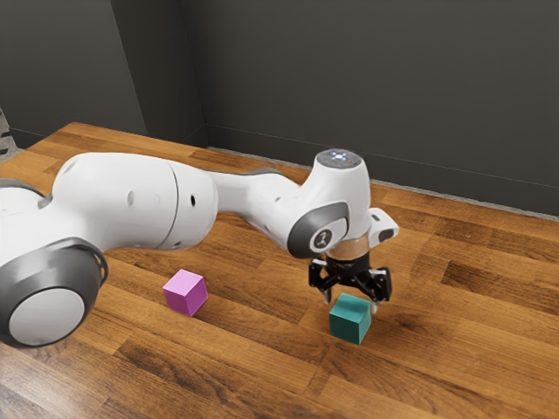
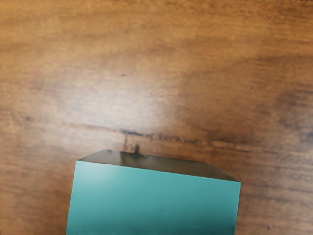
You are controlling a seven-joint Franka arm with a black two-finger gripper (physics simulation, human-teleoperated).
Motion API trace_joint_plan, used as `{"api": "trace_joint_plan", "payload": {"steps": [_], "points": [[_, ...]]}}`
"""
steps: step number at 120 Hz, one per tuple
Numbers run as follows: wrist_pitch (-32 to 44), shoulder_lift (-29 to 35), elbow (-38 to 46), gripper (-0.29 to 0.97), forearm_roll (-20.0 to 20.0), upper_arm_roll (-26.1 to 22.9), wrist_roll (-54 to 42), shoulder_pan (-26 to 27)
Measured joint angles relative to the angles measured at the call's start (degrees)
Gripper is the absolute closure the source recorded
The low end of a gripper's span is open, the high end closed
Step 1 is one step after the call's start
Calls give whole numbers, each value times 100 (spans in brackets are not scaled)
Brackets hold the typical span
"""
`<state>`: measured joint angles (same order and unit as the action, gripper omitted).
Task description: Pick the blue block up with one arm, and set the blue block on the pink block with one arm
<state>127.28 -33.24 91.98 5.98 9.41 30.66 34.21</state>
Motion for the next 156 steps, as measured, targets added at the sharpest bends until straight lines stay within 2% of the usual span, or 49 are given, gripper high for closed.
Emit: {"api": "trace_joint_plan", "payload": {"steps": [44,156], "points": [[33,-22,-11,2,-285,23,-118,71],[427,-315,79,2,0,226,-1003,180]]}}
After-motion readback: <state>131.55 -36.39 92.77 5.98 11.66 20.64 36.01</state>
